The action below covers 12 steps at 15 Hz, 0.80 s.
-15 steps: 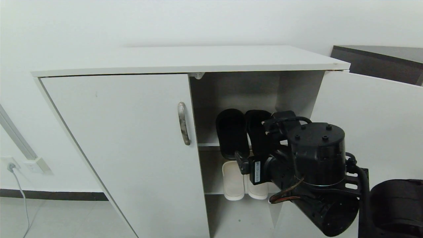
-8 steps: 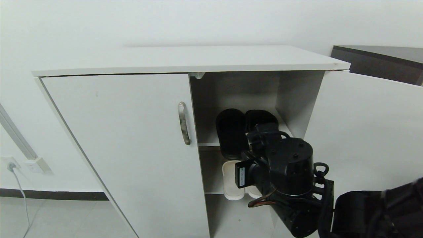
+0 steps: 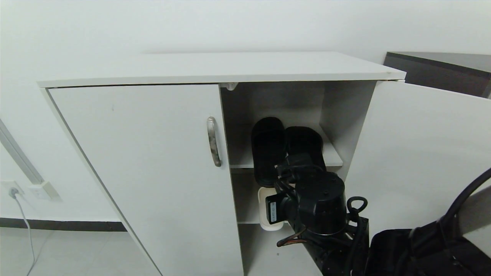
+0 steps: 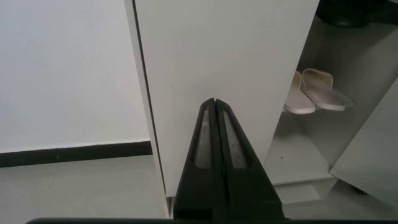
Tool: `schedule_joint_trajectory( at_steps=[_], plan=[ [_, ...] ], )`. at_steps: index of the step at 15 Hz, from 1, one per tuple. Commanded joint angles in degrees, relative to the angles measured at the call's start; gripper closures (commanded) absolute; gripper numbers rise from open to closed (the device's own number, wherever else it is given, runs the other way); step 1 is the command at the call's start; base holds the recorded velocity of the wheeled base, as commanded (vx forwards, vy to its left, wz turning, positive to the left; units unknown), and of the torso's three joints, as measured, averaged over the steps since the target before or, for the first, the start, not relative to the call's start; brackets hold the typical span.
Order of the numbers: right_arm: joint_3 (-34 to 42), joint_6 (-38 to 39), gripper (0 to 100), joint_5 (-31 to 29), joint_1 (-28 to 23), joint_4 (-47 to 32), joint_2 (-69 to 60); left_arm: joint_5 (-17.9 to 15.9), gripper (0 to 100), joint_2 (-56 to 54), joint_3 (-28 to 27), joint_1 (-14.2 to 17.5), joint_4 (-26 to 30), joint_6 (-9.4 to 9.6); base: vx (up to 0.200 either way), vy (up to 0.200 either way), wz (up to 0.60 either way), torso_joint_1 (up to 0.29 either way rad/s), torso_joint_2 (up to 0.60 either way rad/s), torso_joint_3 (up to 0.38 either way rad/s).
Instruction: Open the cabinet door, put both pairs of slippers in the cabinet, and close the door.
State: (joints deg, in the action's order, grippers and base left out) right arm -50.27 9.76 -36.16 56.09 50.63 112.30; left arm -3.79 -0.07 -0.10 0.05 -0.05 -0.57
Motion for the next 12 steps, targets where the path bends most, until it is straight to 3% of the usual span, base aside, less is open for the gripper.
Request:
schedule_joint_trajectory(
  at_steps=[1, 12],
  plan=[
    [-0.09, -0.01, 100, -0.05, 0.07, 0.0, 0.02, 0.01, 100, 0.07, 0.01, 0.04, -0.04, -0.04, -0.2, 0.0, 0.0, 0.012, 0.0, -0.002],
    [1.41, -1.15, 100, 0.03, 0.69, -0.09, -3.67, 0.01, 100, 0.07, 0.01, 0.04, -0.04, -0.04, -0.2, 0.0, 0.0, -0.001, 0.0, 0.004]
  ],
)
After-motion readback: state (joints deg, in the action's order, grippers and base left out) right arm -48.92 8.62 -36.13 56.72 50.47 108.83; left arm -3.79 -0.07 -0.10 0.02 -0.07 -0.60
